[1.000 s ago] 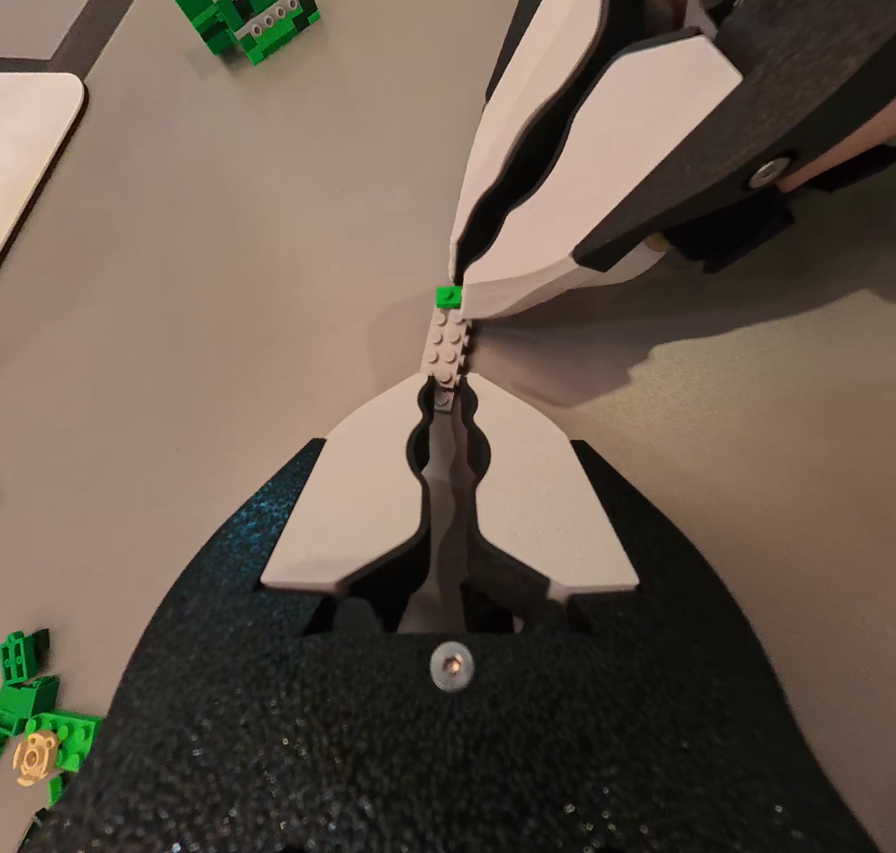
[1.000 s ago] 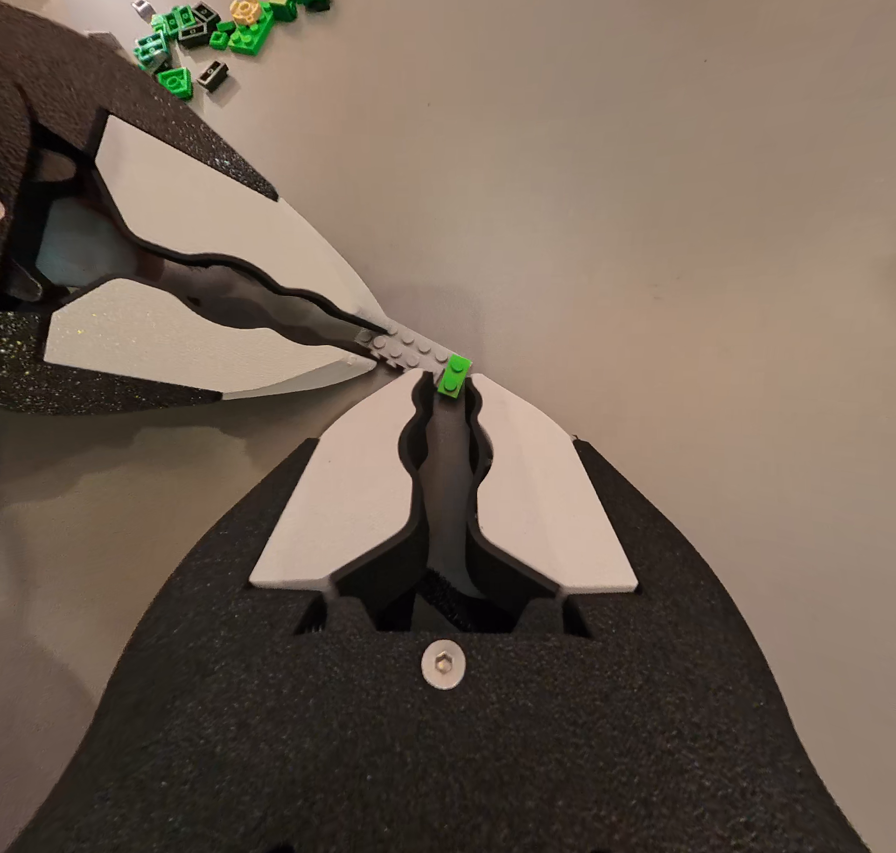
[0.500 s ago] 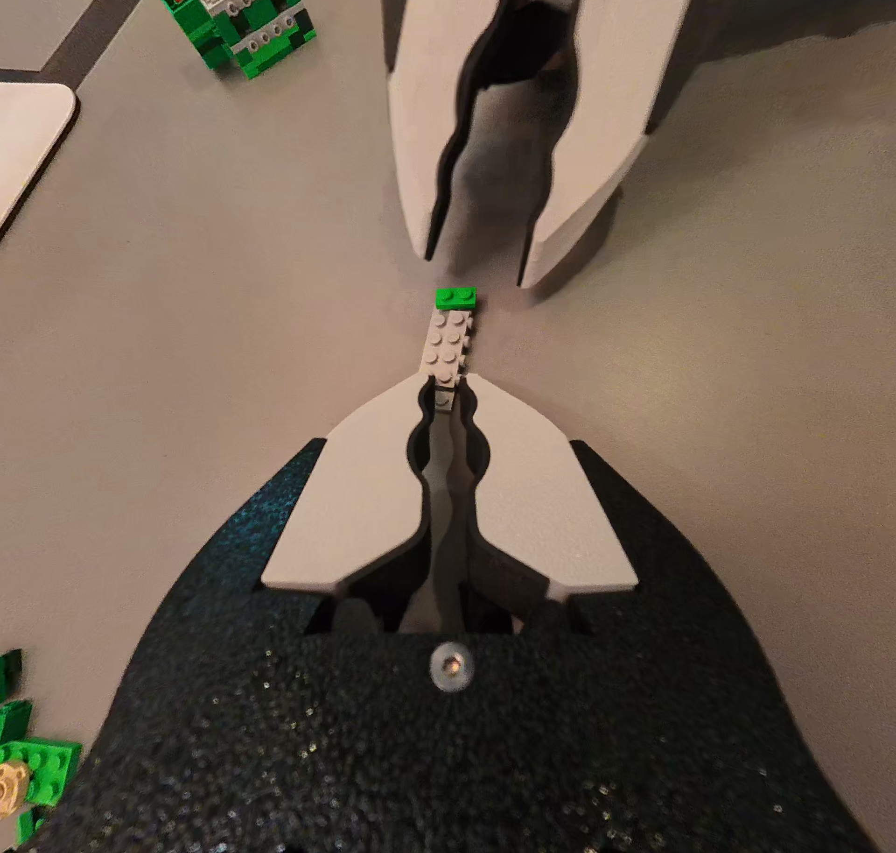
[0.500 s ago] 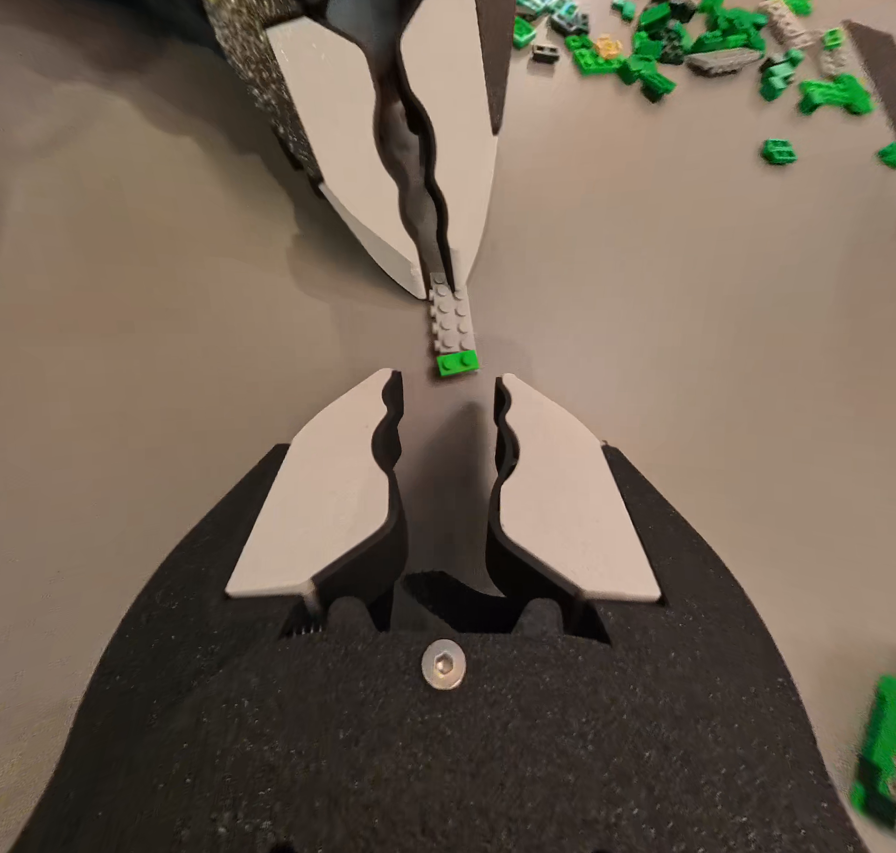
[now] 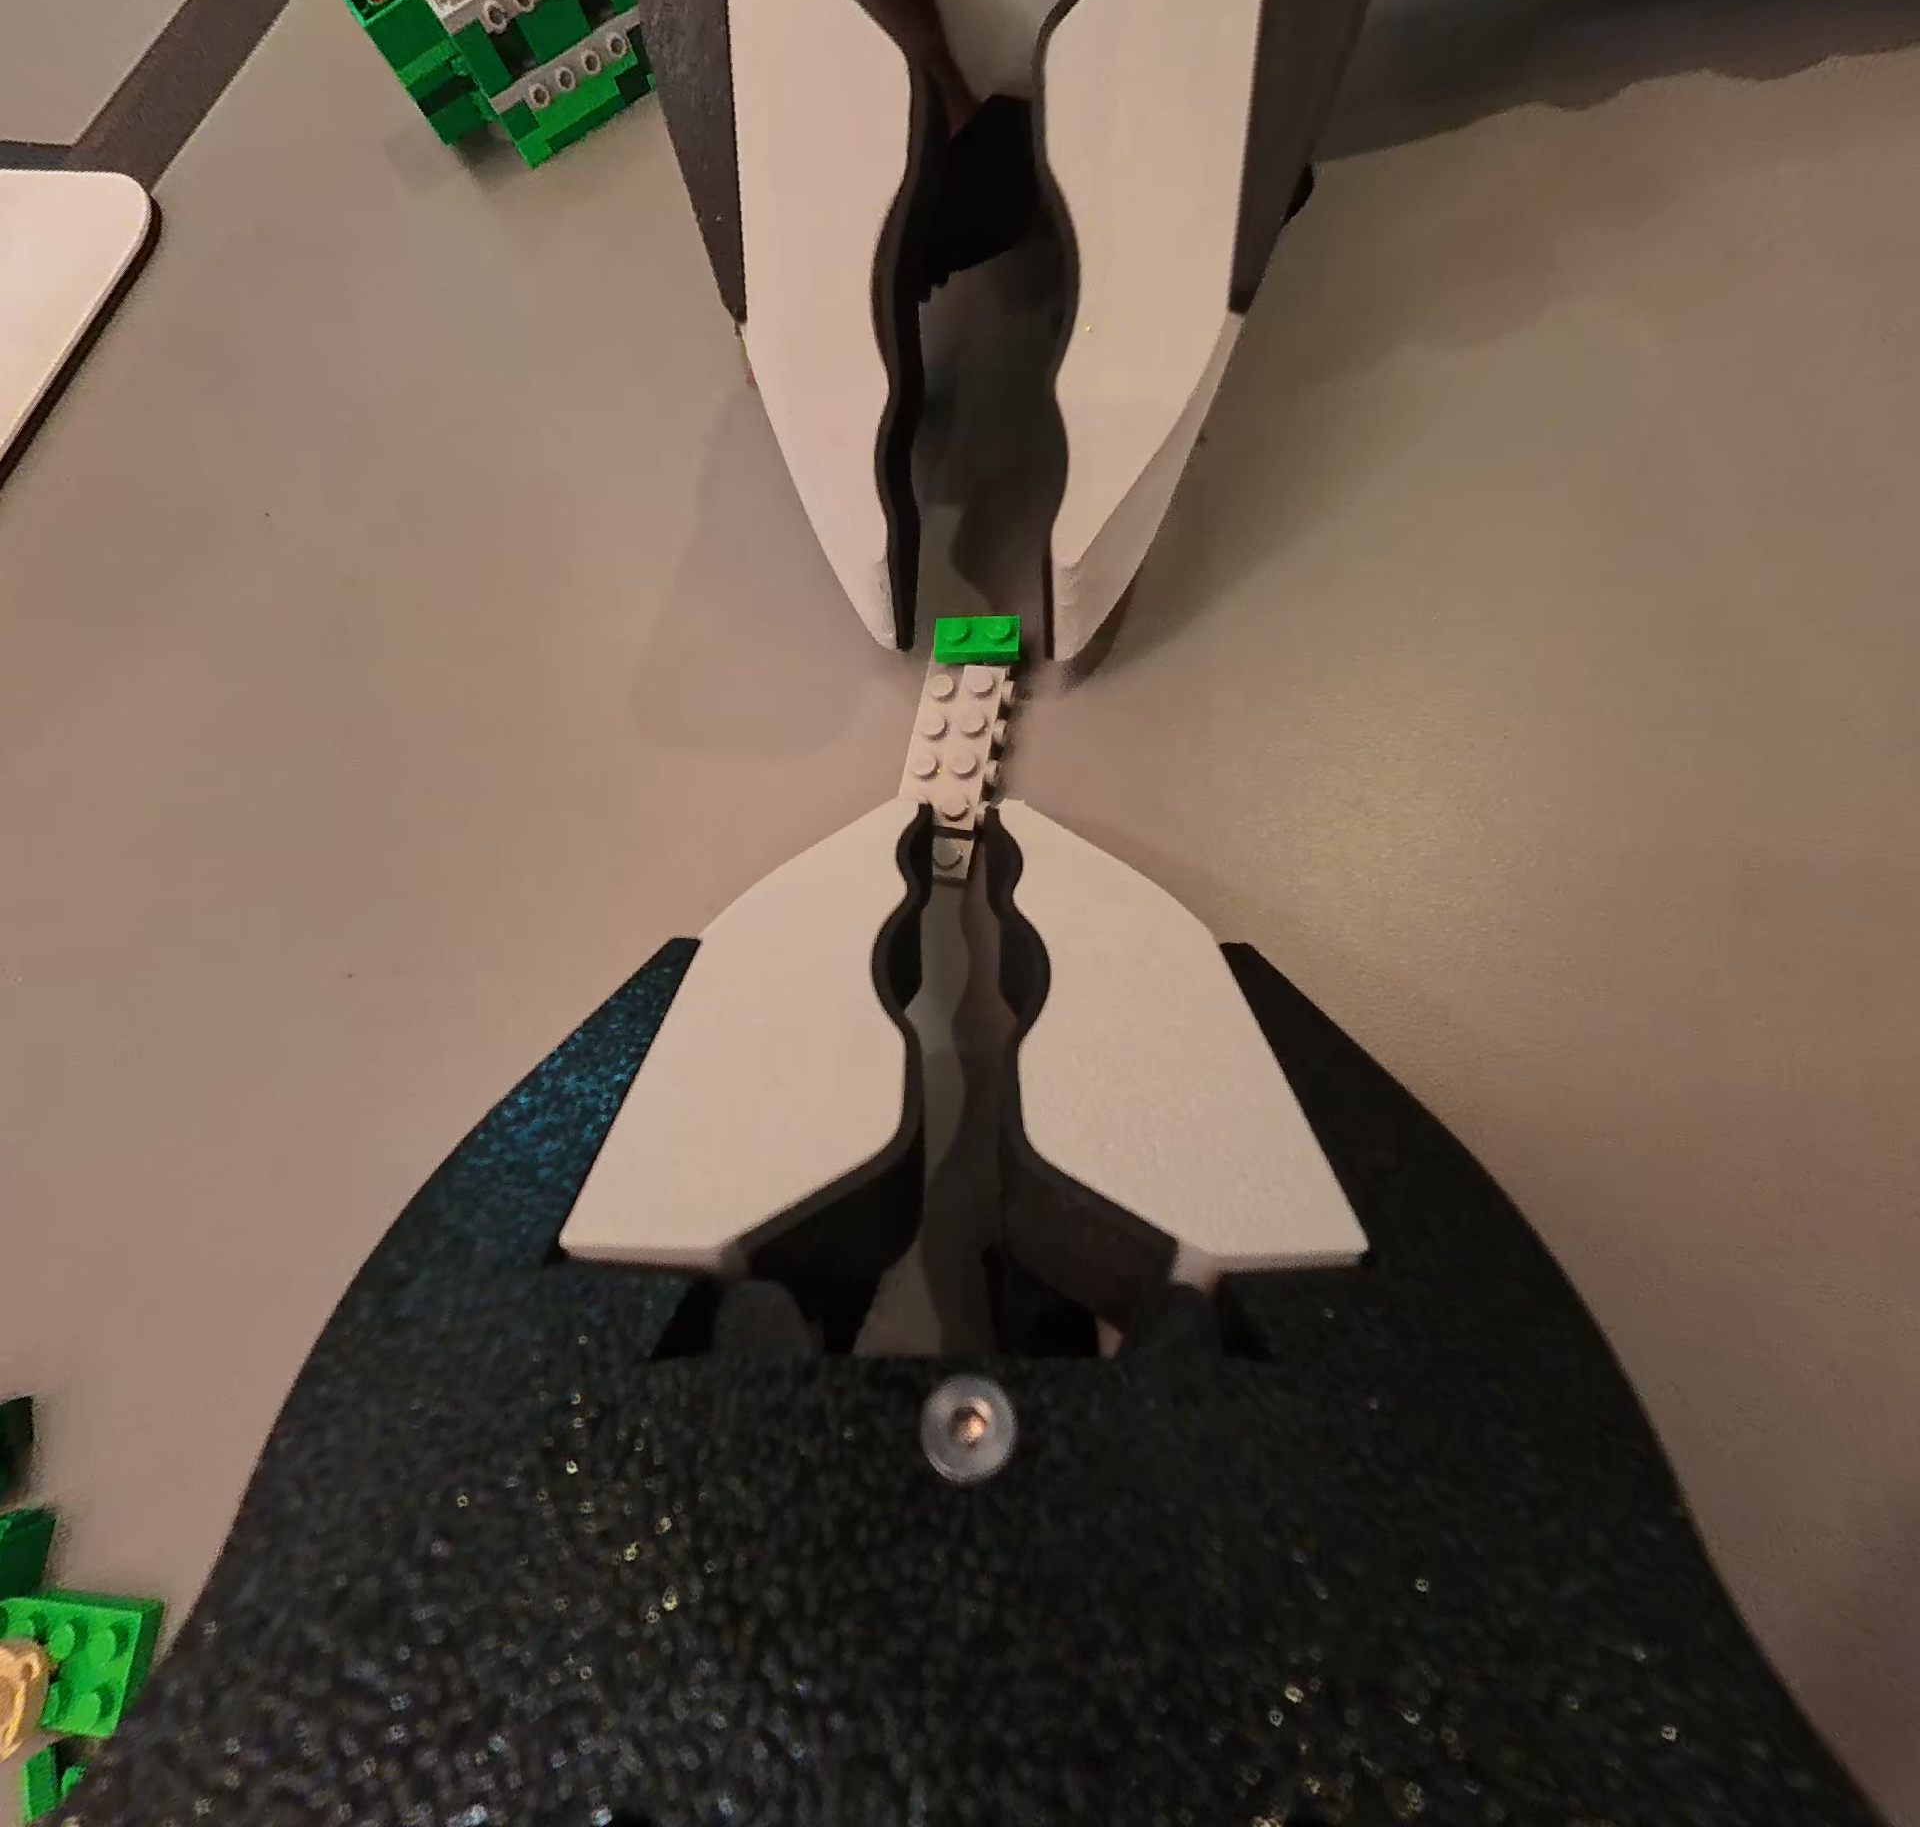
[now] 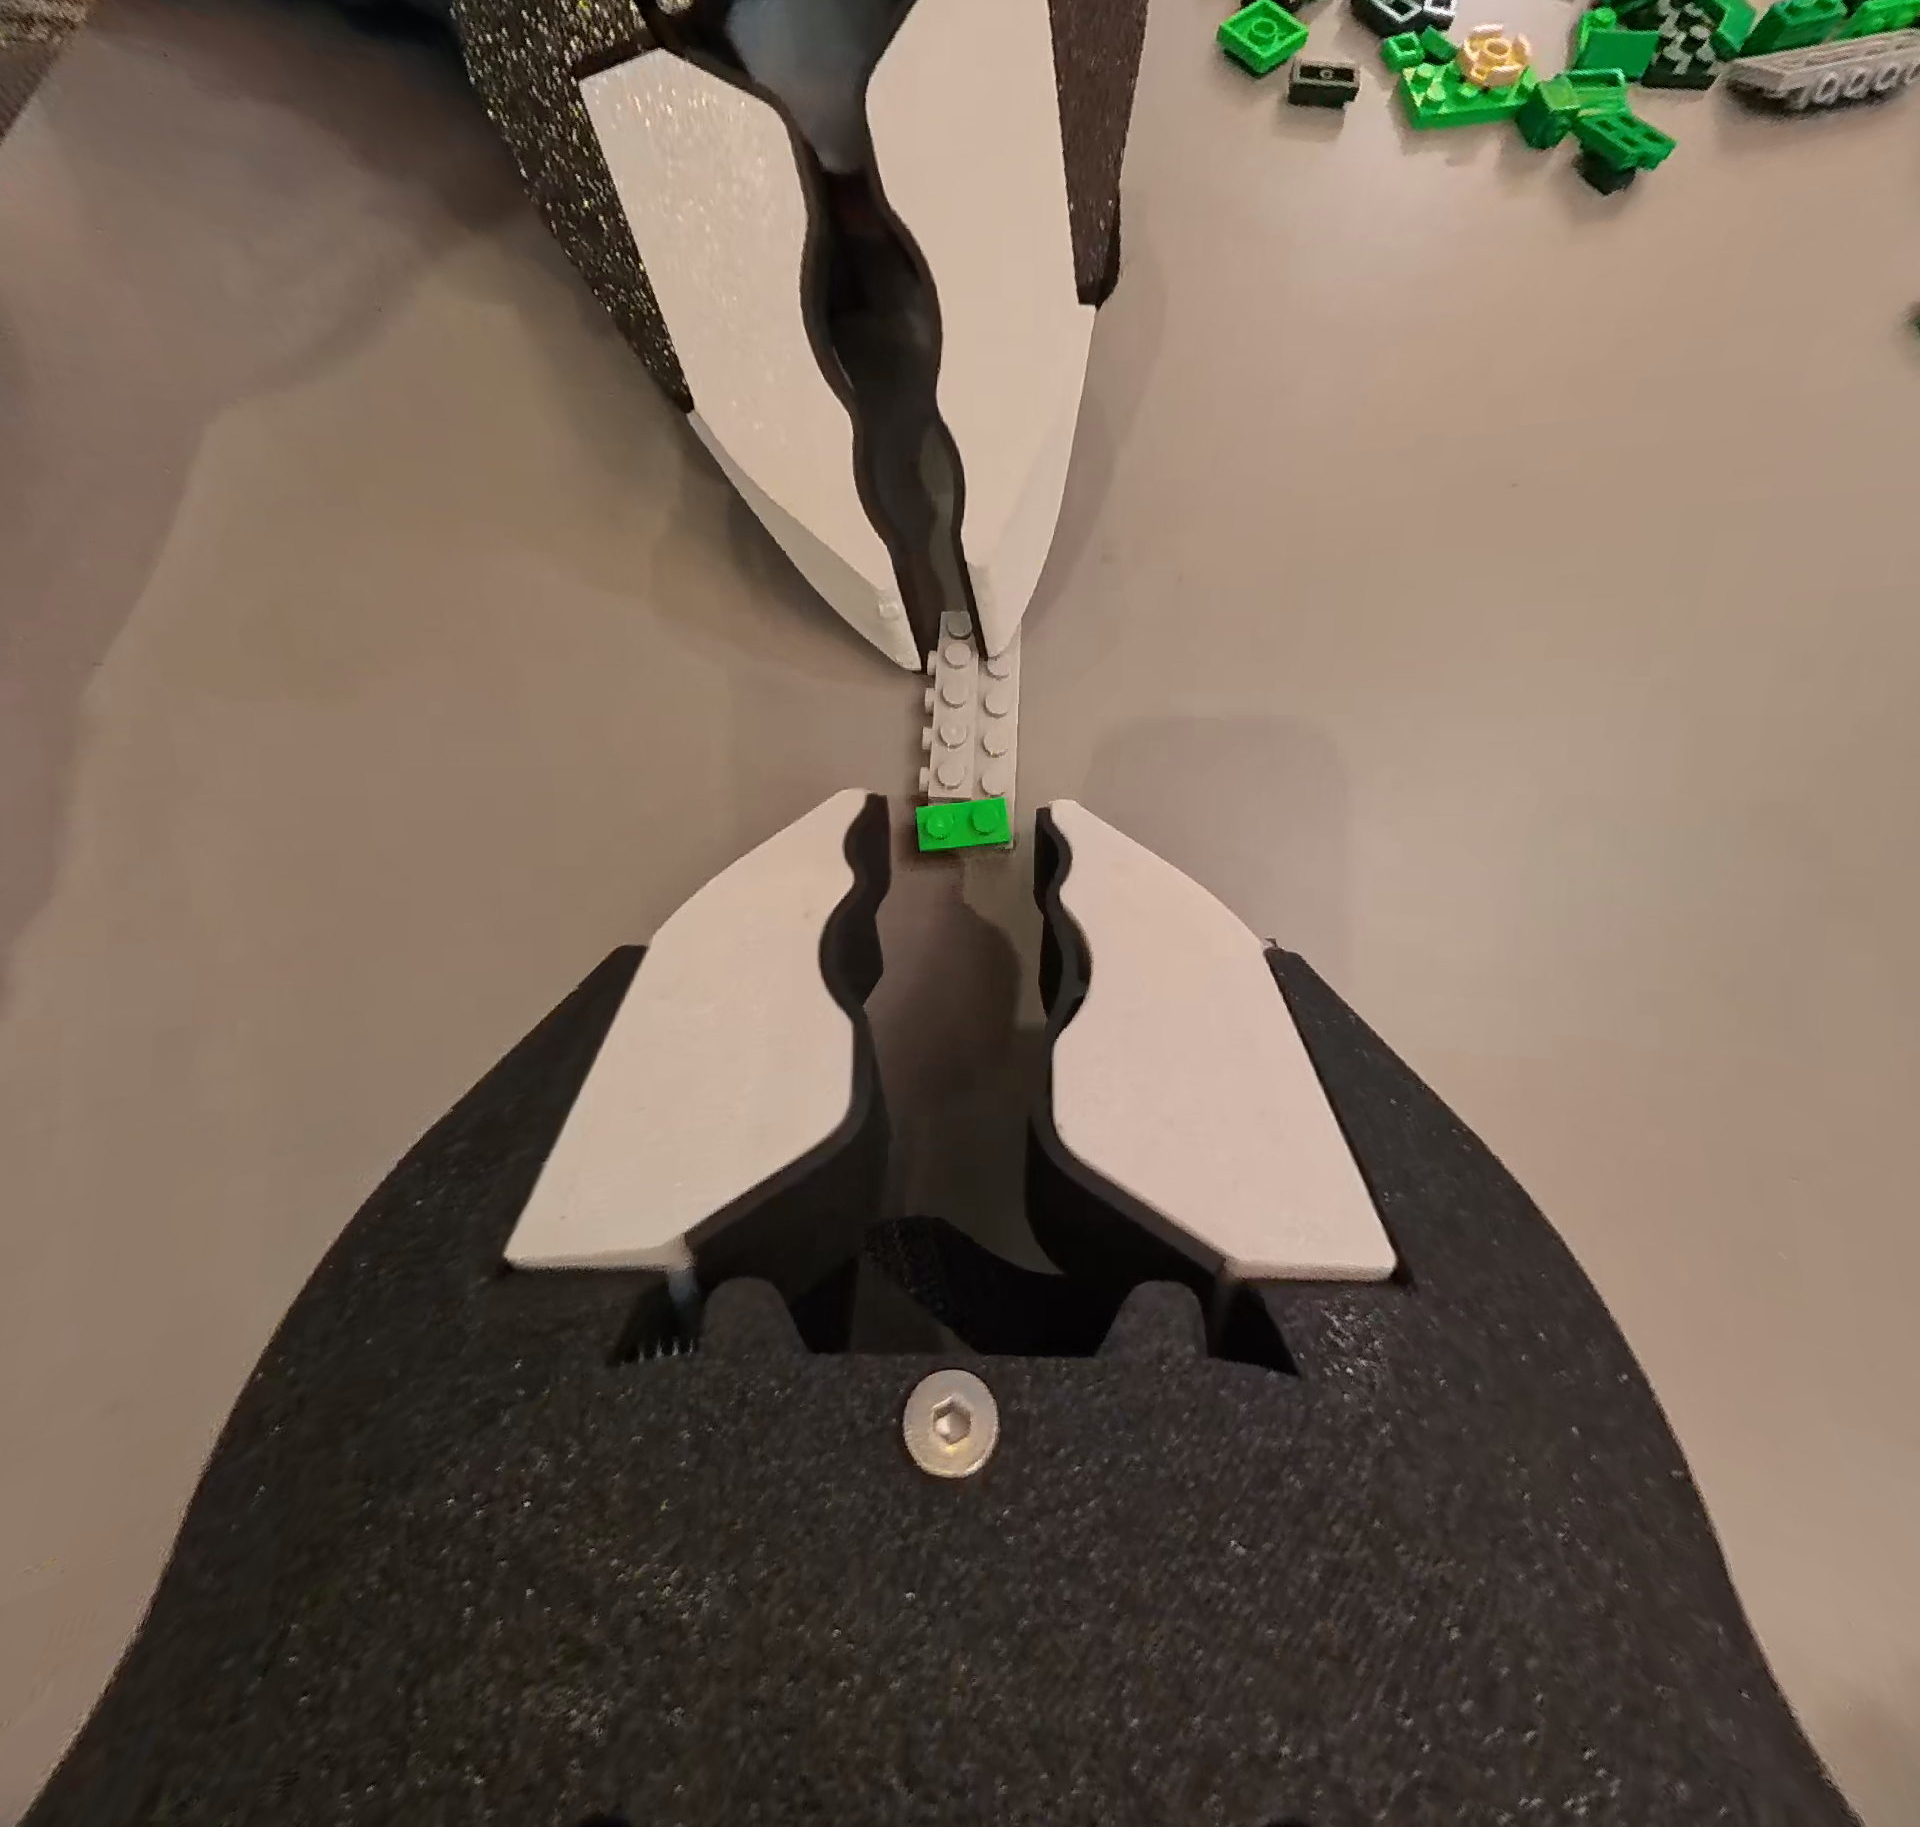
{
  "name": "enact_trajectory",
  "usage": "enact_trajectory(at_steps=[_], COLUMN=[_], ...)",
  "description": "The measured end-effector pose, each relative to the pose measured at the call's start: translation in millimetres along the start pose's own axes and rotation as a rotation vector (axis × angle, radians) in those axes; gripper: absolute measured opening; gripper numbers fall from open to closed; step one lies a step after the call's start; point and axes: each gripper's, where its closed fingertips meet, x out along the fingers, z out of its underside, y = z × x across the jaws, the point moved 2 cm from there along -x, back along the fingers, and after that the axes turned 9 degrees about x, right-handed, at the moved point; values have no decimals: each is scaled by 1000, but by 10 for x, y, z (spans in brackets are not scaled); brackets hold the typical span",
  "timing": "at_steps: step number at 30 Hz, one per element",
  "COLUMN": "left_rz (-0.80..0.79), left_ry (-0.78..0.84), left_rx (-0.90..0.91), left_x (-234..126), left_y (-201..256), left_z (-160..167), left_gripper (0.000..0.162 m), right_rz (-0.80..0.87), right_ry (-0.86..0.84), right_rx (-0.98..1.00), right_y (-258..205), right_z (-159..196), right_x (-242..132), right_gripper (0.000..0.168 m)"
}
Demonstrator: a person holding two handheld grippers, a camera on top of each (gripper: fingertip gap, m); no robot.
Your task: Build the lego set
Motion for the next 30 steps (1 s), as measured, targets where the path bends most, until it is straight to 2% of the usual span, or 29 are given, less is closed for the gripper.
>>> enact_trajectory(at_steps=[5,17,26,30], left_rz=[-1,-5,1,-32], left_ry=[0,-2,3,-4], left_rx=[0,0,10,52], left_x=[0,0,-3,-17], left_y=[-1,-1,11,-38], left_z=[1,1,-6,-2], left_gripper=[9,9,9,28], right_rz=[43,152,122,115], right_ry=[-47,-233,-303,-305], right_rx=[21,48,17,7], right_y=[16,4,-6,-6], right_z=[17,-2,-2,-3], right_x=[14,33,32,33], right_gripper=[16,16,16,16])
